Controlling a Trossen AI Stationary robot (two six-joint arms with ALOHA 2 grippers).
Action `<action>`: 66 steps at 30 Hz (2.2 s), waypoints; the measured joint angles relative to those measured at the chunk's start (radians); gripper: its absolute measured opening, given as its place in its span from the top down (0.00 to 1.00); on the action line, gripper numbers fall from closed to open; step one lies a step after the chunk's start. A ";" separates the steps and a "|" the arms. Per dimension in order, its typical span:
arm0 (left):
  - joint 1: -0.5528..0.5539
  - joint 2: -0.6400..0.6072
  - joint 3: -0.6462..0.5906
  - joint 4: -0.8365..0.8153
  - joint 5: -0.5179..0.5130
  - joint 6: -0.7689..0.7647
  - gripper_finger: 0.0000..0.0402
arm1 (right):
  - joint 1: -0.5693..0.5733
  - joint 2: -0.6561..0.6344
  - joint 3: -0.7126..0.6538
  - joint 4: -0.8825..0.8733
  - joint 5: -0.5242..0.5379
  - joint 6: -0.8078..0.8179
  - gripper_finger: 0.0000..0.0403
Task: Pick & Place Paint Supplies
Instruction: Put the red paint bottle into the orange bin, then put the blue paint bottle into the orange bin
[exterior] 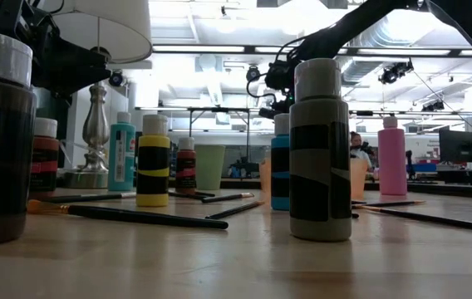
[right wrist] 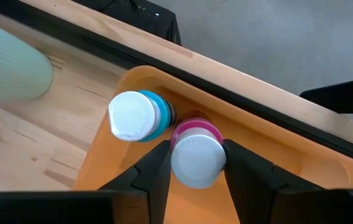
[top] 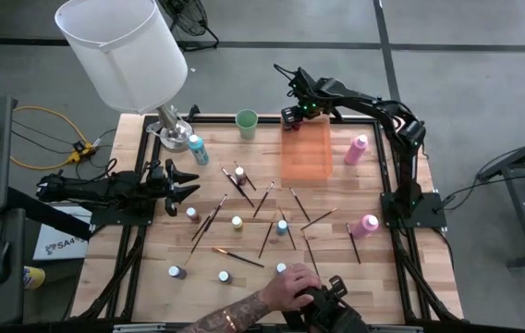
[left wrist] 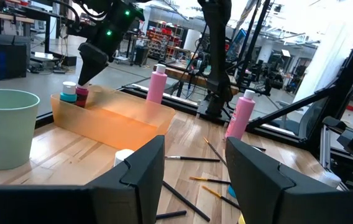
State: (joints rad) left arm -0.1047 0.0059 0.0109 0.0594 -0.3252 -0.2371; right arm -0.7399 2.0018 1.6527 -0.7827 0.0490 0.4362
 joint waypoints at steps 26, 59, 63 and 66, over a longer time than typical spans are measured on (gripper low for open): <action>0.000 0.000 0.000 0.000 0.000 0.000 0.58 | 0.003 -0.083 0.000 -0.055 -0.030 -0.010 0.47; 0.000 0.000 0.000 0.000 0.000 0.000 0.58 | 0.463 -0.478 -0.014 -0.460 -0.176 -0.677 0.47; 0.000 0.000 0.000 0.000 0.000 0.000 0.58 | 0.564 -0.536 -0.112 -0.386 -0.191 -0.678 0.47; 0.000 0.000 0.000 0.000 0.000 0.000 0.58 | 0.631 -0.578 -0.211 -0.298 -0.186 -0.680 0.47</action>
State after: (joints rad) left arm -0.1047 0.0061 0.0109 0.0597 -0.3252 -0.2371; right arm -0.1089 1.4243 1.4414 -1.0807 -0.1369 -0.2435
